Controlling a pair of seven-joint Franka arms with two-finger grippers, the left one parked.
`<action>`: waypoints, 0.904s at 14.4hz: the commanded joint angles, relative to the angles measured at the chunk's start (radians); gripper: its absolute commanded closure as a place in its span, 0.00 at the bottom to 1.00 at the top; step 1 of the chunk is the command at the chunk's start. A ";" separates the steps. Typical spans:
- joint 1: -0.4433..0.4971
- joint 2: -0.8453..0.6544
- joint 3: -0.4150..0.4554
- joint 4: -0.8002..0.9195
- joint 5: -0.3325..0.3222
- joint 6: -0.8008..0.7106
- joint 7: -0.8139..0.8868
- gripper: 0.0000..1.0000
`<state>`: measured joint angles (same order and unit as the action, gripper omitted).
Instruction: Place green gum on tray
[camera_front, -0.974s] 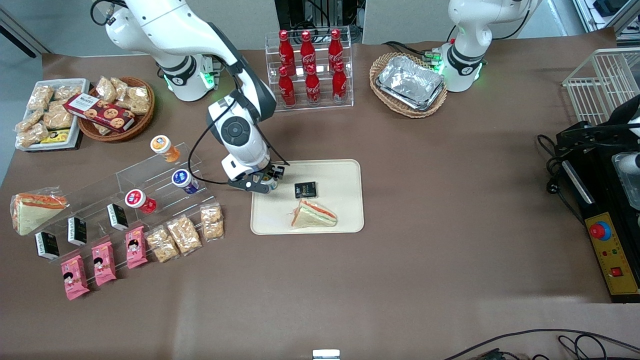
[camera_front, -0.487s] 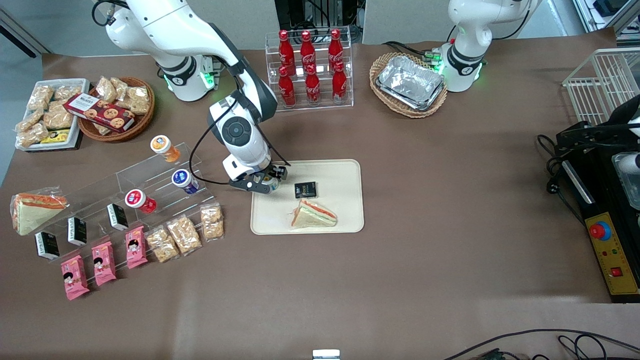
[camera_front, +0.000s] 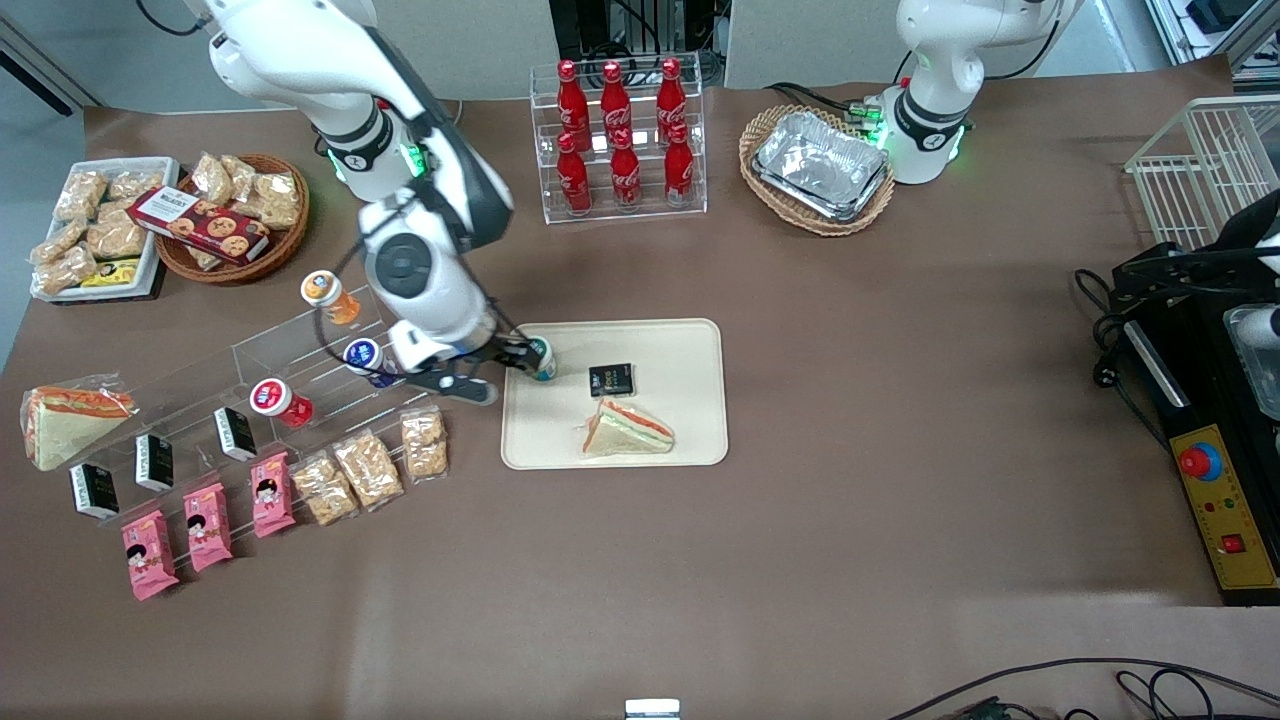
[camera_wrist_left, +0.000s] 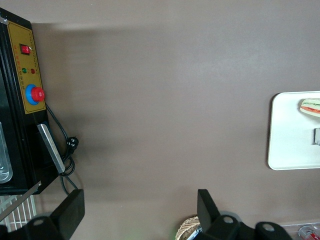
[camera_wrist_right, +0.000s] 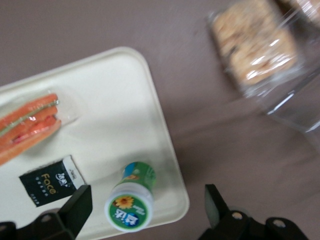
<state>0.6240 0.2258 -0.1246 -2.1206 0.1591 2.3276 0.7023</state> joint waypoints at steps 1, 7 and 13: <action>-0.114 -0.138 -0.012 -0.006 0.011 -0.094 -0.157 0.00; -0.433 -0.289 -0.015 0.056 0.013 -0.319 -0.564 0.00; -0.576 -0.296 -0.018 0.301 -0.064 -0.634 -0.661 0.00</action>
<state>0.0687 -0.0851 -0.1536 -1.9501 0.1406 1.8264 0.0515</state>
